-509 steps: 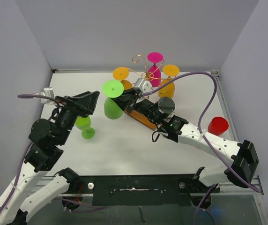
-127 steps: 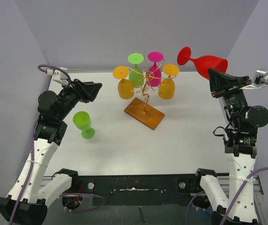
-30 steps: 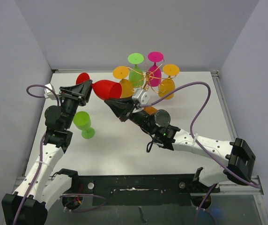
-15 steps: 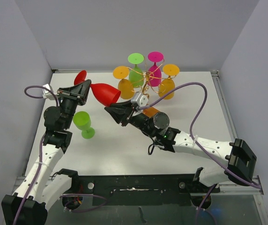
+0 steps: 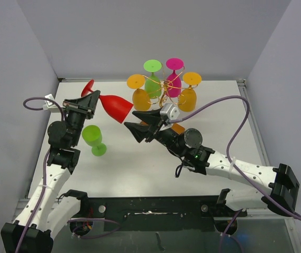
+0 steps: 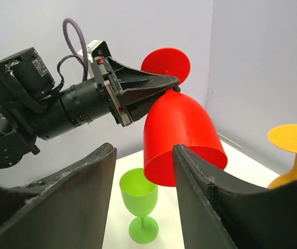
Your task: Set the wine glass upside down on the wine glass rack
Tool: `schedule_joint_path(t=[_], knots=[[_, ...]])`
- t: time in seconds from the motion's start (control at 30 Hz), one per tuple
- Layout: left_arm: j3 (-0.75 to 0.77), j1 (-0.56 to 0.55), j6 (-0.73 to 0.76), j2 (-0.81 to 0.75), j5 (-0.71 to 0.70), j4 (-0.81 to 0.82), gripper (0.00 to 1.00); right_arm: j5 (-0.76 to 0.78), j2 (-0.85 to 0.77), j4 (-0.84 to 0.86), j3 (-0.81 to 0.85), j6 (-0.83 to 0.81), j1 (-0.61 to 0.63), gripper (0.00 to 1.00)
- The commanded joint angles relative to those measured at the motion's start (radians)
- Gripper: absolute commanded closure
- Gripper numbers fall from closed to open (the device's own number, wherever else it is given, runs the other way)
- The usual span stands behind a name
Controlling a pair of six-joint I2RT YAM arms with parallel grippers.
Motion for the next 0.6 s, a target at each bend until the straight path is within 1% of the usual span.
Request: schedule_joint_path(t=[0.0,0.07,0.13,0.17,0.2,0.27,0.37,0.4,0.5,0.57], knots=[[0.055,0.001,0.221,-0.037,-0.008,0.014,1.00,0.069,-0.080,-0.058,0.000,-0.012,-0.002,0.51],[0.054,0.002,0.345,-0.047,0.012,0.017,1.00,0.092,-0.100,-0.102,0.011,-0.011,-0.004,0.49],[0.060,0.002,0.499,-0.057,0.064,0.010,1.00,0.106,-0.111,-0.151,0.041,-0.009,-0.006,0.48],[0.065,0.002,0.590,-0.062,0.106,0.008,1.00,0.112,-0.113,-0.177,0.059,-0.005,-0.008,0.46],[0.074,0.003,0.670,-0.062,0.182,0.003,1.00,0.115,-0.111,-0.211,0.078,0.001,-0.008,0.44],[0.099,0.001,0.803,-0.056,0.270,-0.043,1.00,0.115,-0.100,-0.259,0.121,0.018,-0.010,0.41],[0.125,0.000,0.952,-0.053,0.358,-0.102,1.00,0.099,-0.076,-0.312,0.185,0.046,-0.010,0.40],[0.124,0.000,0.980,-0.058,0.376,-0.103,1.00,0.093,-0.067,-0.327,0.214,0.059,-0.010,0.40],[0.103,0.000,1.045,-0.075,0.428,-0.067,1.00,0.082,-0.041,-0.371,0.276,0.097,-0.009,0.39],[0.086,0.001,1.081,-0.084,0.501,-0.029,1.00,0.082,-0.020,-0.400,0.314,0.128,-0.011,0.37]])
